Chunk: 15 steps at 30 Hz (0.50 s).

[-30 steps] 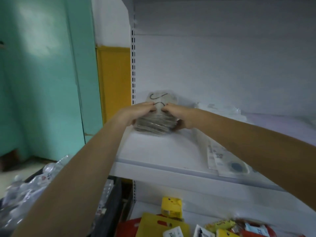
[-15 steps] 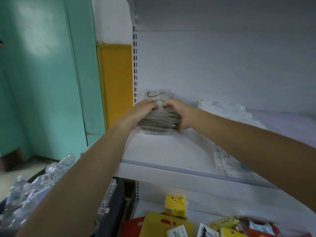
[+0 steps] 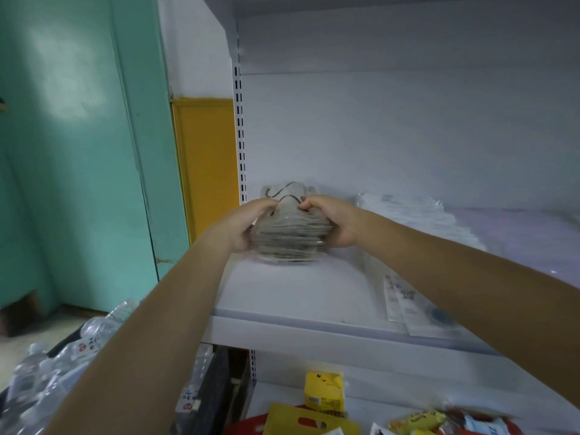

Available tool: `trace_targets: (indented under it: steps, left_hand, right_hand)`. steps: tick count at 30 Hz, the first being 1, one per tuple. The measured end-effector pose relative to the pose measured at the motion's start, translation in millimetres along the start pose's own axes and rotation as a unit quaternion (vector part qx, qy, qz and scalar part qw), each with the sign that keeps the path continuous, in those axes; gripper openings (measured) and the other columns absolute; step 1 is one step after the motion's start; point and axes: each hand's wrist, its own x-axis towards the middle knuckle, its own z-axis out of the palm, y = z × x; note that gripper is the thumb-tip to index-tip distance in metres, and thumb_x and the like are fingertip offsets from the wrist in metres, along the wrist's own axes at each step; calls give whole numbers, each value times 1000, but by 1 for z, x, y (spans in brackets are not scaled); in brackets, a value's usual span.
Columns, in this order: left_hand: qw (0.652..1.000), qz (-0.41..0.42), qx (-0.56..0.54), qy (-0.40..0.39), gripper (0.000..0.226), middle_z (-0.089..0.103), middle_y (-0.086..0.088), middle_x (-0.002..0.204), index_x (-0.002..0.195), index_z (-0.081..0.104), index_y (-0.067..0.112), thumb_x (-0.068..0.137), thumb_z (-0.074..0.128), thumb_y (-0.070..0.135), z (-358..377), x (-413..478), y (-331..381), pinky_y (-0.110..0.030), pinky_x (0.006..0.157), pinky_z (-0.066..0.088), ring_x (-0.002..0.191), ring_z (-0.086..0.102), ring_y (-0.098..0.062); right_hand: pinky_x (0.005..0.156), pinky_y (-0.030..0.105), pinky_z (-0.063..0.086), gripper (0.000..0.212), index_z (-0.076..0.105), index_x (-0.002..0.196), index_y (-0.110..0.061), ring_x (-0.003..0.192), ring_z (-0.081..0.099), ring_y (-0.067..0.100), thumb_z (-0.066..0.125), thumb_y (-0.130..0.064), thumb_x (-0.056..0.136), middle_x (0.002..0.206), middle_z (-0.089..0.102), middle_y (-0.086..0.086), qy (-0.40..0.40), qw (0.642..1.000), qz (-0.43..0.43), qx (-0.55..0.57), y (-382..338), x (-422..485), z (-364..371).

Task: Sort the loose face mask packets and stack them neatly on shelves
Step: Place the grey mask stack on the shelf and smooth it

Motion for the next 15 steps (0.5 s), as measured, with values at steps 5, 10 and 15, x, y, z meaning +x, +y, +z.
trace_targets:
  steps: [5, 10, 15]
  left_hand:
    - [998, 56, 41, -3, 22, 55, -5, 68, 70, 51, 19, 92, 48, 21, 5, 2, -4, -26, 58, 42, 61, 54, -20]
    - [989, 144, -12, 43, 23, 61, -2, 104, 115, 48, 27, 94, 50, 17, 18, -1, -1, -31, 73, 52, 85, 63, -17]
    - [942, 334, 14, 5, 71, 32, 8, 146, 122, 40, 61, 86, 58, 2, 20, 0, 31, -42, 105, 42, 129, 44, -19]
  right_hand:
    - [63, 28, 45, 8, 52, 85, -15, 60, 56, 19, 45, -15, 85, 67, 60, 4, -24, 999, -16, 32, 4, 0, -3]
    - [53, 23, 52, 43, 48, 119, -31, 64, 62, 16, 44, -3, 86, 97, 60, 4, -16, 987, -145, 62, -3, -8, -3]
    - [64, 24, 50, 48, 52, 109, -29, 73, 57, 12, 53, 4, 75, 101, 56, -3, 41, 915, -394, -80, -31, -21, -18]
